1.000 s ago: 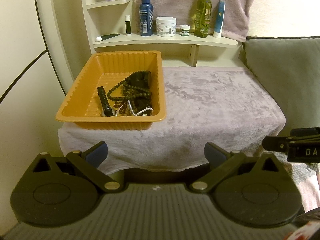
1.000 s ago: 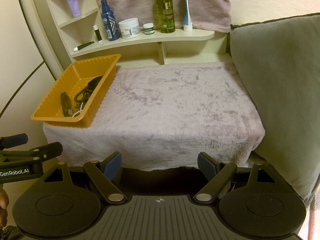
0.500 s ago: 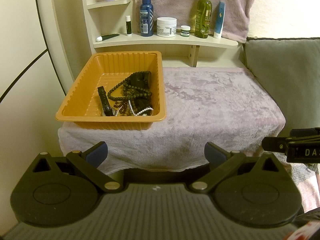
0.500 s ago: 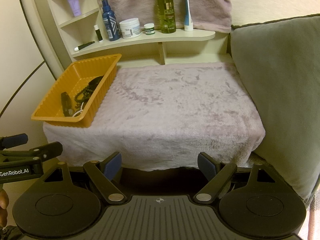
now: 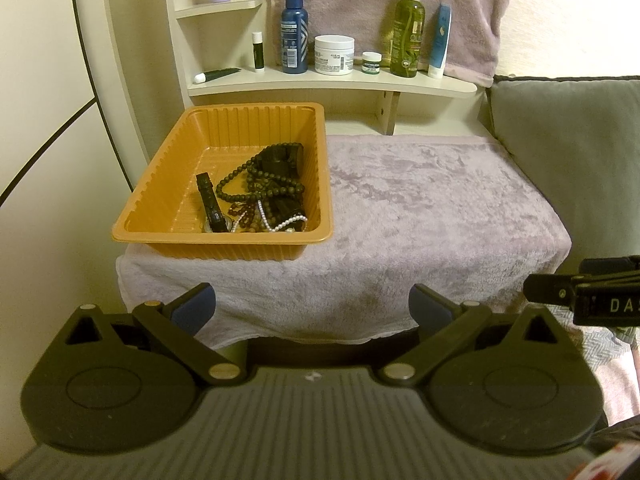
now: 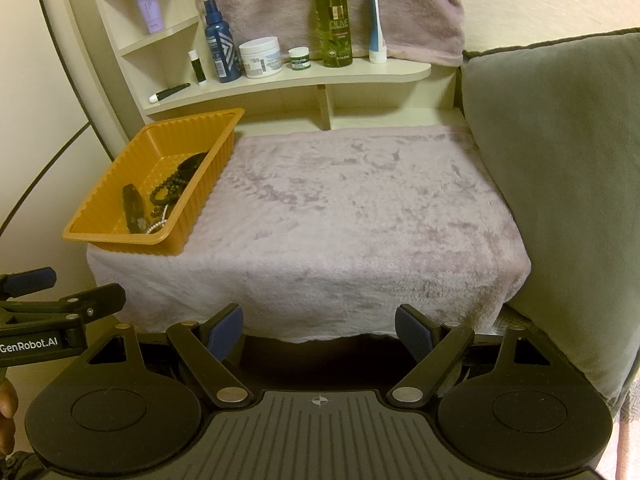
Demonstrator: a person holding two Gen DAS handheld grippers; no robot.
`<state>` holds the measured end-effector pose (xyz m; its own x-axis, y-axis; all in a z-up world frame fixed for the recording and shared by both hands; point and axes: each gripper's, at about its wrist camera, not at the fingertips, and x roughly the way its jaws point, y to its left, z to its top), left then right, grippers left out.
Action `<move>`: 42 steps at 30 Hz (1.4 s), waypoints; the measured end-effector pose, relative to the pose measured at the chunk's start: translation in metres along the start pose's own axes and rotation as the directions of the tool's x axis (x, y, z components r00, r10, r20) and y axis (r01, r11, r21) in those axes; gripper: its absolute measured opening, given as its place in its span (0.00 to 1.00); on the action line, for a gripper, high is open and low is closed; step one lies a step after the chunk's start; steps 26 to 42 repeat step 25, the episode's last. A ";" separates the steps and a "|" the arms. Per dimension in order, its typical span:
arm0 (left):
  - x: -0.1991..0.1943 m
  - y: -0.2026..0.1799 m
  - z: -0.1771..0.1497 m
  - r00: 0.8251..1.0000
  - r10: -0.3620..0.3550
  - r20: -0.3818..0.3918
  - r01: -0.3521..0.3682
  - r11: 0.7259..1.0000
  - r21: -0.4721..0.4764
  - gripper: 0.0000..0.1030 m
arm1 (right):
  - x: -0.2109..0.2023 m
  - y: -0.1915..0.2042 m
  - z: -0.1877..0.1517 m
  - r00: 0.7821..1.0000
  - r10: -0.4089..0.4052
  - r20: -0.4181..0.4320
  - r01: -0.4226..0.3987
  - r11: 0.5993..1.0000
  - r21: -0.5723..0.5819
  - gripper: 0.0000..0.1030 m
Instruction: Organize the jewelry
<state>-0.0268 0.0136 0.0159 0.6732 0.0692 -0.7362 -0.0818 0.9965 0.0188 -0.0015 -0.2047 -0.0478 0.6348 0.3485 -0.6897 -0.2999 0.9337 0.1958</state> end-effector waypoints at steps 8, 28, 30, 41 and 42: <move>0.000 -0.001 0.000 1.000 0.000 0.001 0.000 1.000 0.000 0.99 | 0.000 0.001 0.000 1.000 0.000 0.001 0.000 1.000 0.000 0.80; -0.002 0.001 0.001 1.000 -0.005 0.015 0.005 1.000 -0.001 0.99 | 0.000 0.002 -0.001 1.000 -0.002 0.001 0.002 1.000 0.003 0.80; -0.002 0.001 0.001 1.000 -0.005 0.015 0.005 1.000 -0.001 0.99 | 0.000 0.002 -0.001 1.000 -0.002 0.001 0.002 1.000 0.003 0.80; -0.002 0.001 0.001 1.000 -0.005 0.015 0.005 1.000 -0.001 0.99 | 0.000 0.002 -0.001 1.000 -0.002 0.001 0.002 1.000 0.003 0.80; -0.002 0.001 0.001 1.000 -0.005 0.015 0.005 1.000 -0.001 0.99 | 0.000 0.002 -0.001 1.000 -0.002 0.001 0.002 1.000 0.003 0.80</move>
